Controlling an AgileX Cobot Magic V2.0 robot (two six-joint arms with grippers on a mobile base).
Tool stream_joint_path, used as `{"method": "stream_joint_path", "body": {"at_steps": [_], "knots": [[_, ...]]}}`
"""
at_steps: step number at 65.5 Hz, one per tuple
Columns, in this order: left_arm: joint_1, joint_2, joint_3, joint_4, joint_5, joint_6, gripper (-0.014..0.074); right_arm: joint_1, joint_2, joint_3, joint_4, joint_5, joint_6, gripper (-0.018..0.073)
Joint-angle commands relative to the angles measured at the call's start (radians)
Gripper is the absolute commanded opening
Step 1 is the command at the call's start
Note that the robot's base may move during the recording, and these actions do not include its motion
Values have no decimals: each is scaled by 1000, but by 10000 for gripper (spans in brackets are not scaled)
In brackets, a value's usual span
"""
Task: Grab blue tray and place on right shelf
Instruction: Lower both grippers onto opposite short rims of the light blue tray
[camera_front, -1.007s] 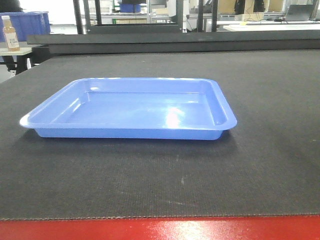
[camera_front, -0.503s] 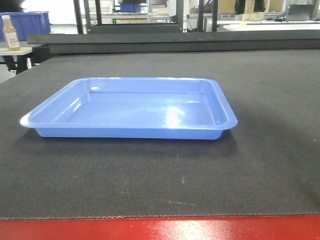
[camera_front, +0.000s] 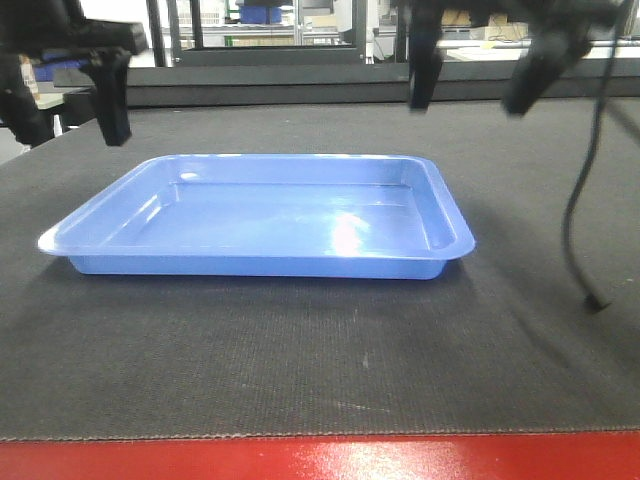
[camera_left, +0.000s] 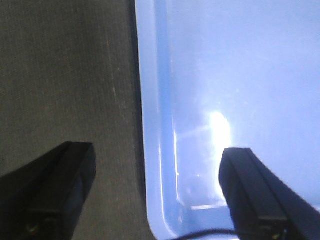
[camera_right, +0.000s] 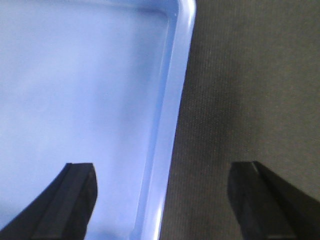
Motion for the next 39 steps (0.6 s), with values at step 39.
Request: {"method": "stream_joint_path", "body": {"at_steps": [39], "knots": [[21,100,-38,-96,-86,-13,421,1,166,-83,-21,-31,3,624]]}}
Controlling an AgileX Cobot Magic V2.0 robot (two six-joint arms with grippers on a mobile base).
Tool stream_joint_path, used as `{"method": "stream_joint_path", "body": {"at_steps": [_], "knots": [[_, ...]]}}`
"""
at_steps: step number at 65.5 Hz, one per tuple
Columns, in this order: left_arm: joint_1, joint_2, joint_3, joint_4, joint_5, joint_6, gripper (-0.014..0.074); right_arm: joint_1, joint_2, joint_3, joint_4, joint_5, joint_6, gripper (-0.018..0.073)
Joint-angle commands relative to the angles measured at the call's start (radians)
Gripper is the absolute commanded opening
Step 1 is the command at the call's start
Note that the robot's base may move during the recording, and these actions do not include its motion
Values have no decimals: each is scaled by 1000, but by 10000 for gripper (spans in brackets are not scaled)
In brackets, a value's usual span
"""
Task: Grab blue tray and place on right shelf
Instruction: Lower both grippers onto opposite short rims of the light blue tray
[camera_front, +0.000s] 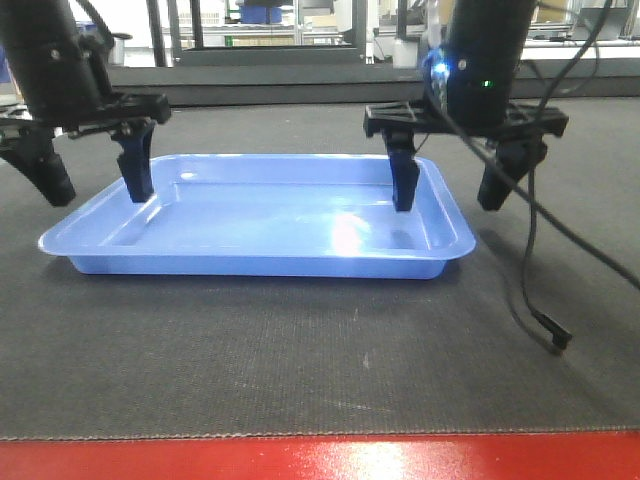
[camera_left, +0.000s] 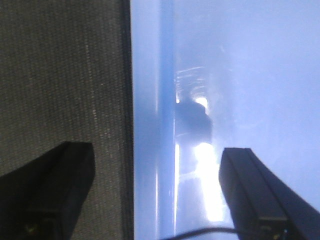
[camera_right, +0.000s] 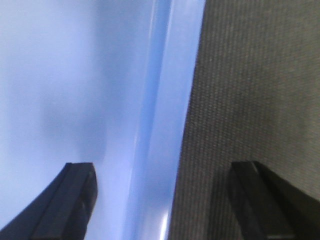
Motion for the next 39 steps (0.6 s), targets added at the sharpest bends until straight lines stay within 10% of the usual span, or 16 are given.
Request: {"method": "stream_joint_path", "body": {"at_steps": [1,18,32,39], "knots": [[4,-39,-34,-25,-24,-8,421,1,-39,-33,-14,-14,-5,624],[4,-34,-34,-25,-24,-8,369,1,-36,-33,-14,-3,-5,474],[4,-30,-34,-31,-1,-8,31,1,-36,-33,-14,22,-5,36],[4,-14,-34,-43,32,-8,-33,1,-36,-33,-15,28,-5,63]]}}
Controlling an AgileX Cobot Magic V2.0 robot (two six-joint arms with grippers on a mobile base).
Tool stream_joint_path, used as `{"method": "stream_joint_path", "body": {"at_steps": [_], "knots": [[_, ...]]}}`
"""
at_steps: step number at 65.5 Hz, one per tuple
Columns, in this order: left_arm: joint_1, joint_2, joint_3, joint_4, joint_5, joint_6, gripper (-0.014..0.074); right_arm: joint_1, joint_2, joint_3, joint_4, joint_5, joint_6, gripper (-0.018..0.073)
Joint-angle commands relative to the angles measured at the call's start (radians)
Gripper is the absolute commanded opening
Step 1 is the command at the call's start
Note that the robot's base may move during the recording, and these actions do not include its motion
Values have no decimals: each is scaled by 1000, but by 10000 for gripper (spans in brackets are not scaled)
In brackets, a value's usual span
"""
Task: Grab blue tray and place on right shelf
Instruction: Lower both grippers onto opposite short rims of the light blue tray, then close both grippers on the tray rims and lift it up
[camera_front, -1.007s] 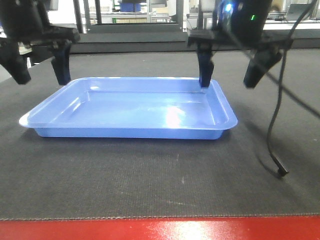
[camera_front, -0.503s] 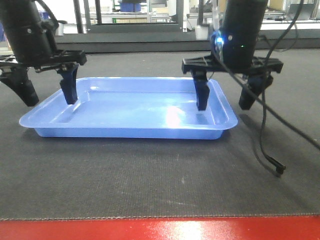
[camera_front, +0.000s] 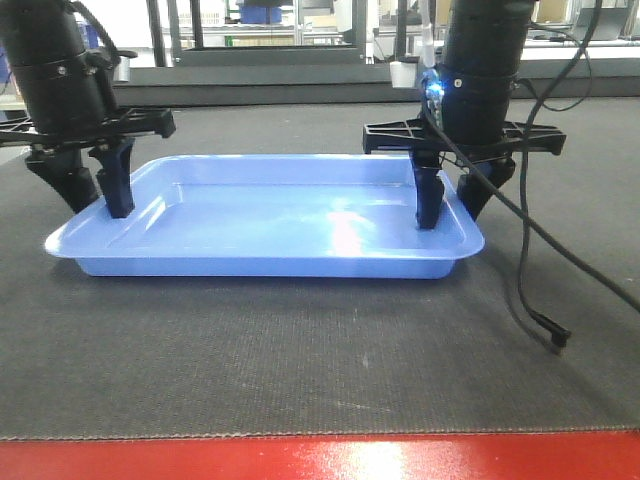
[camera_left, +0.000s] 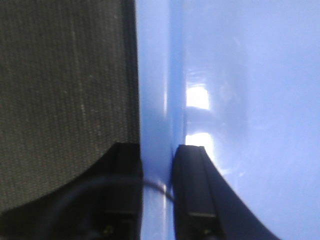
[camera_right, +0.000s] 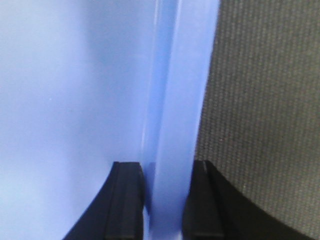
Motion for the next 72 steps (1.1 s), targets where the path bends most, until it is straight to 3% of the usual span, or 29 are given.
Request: {"method": "stream_joint_path", "body": {"at_steps": [1,19,46,72], "knots": [[2,-35,-30,-23,21,-5,-32,-1,-61,-29,-23,7,-12,60],[2,-78,-30,-29,54,-5,-41,-1,-134,-29,-29,6,-12,57],[-3,-363,-30,-27,156,-5,-41,7,-430,28,-77,74,-12,57],[-115,-538,-30,16,277,-85,-41,38,-585,163,-122,113,-15,57]]}}
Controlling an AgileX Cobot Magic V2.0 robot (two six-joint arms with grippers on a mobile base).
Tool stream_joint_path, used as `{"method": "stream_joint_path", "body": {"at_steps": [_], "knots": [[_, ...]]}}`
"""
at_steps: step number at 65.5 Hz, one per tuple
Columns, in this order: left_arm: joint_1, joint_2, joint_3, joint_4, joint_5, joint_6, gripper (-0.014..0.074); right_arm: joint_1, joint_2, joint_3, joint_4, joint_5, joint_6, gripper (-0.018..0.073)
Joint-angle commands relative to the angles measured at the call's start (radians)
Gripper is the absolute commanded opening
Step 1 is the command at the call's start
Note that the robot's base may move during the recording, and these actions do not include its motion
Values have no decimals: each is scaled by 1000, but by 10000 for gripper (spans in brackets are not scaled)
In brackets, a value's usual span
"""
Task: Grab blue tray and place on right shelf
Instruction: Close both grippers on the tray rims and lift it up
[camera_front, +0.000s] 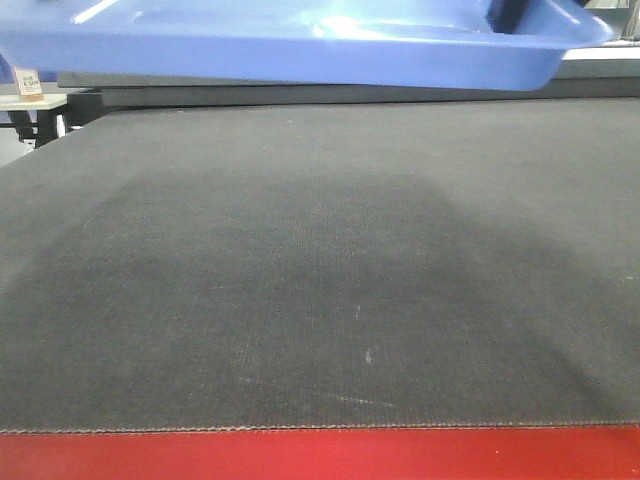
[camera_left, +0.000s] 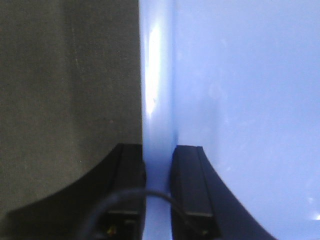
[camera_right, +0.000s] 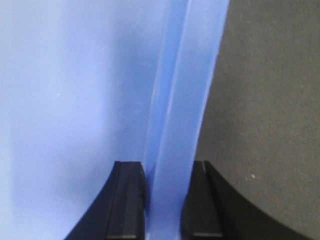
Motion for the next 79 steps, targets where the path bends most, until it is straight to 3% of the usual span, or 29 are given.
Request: {"method": "stream_joint_path", "body": {"at_steps": [1,8,79], "knots": [[-34,-66,-26,17,80,-13,-41,0,-45,-7,-70,9,-30,57],[-58,-70,-24,17,80,-18,-41,0,-45,-8,-70,14,-30,57],[-56,-68,-20,19,80,-15,-48,0,-129,-13,-64,10,-30,57]]}}
